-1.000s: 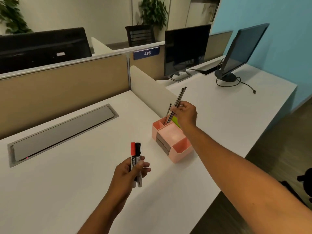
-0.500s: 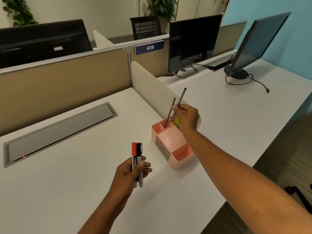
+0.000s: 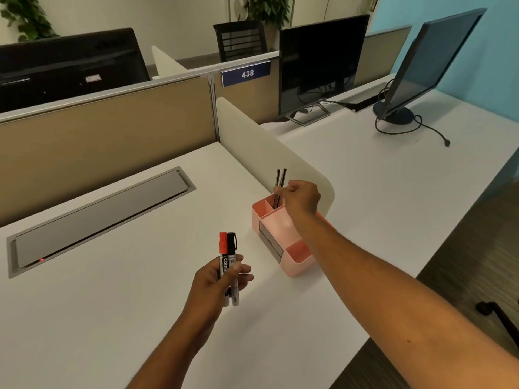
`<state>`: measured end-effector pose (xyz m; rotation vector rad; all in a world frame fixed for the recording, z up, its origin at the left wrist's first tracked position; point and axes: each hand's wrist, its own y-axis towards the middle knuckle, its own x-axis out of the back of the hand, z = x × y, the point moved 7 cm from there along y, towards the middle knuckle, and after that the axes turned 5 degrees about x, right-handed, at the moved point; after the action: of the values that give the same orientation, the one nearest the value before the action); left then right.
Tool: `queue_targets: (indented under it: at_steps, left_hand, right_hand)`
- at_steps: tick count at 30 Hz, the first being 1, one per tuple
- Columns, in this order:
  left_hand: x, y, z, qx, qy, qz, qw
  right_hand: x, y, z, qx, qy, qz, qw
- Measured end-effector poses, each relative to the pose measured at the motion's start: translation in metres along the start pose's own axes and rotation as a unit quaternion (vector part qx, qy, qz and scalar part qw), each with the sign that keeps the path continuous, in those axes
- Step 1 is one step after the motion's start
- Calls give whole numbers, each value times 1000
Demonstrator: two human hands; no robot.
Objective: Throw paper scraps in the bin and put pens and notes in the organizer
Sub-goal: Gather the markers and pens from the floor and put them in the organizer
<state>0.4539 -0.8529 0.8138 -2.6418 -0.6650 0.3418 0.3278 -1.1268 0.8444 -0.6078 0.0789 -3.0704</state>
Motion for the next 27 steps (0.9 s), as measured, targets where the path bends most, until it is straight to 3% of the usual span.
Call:
queue_targets:
  at_steps: [2,4,8,10,18,21,25,27]
  left_hand:
    - [-2,1,-3,-4,0,2,1000]
    - [-6,2,-8,-9,7,8,1000]
    - [-22,7,-15,-19,26,30,999]
    - [-32,8,-18,-25,41,45,998]
    - [-59,5,-15,-31,106,69,991]
    - [-57,0,-13,-33,119,27,992]
    - [-47,-1,-10,-50,155,-23,986]
    - [-47,-4,-11,-57,138,-23,989]
  right_hand:
    - [16,-18,16,28,38,-10,999]
    - [26,-44,24,60,65,31,996]
    - [13,-115,20,31,82,282,955]
    - [10,-137,14,29,63,337,939]
    - [39,-140,8,60,29,260,963]
    - [73,-127,14,93,53,182,978]
    - [122,-109,22,186,-8,43,982]
    - [125,-106,16,198,-34,23,979]
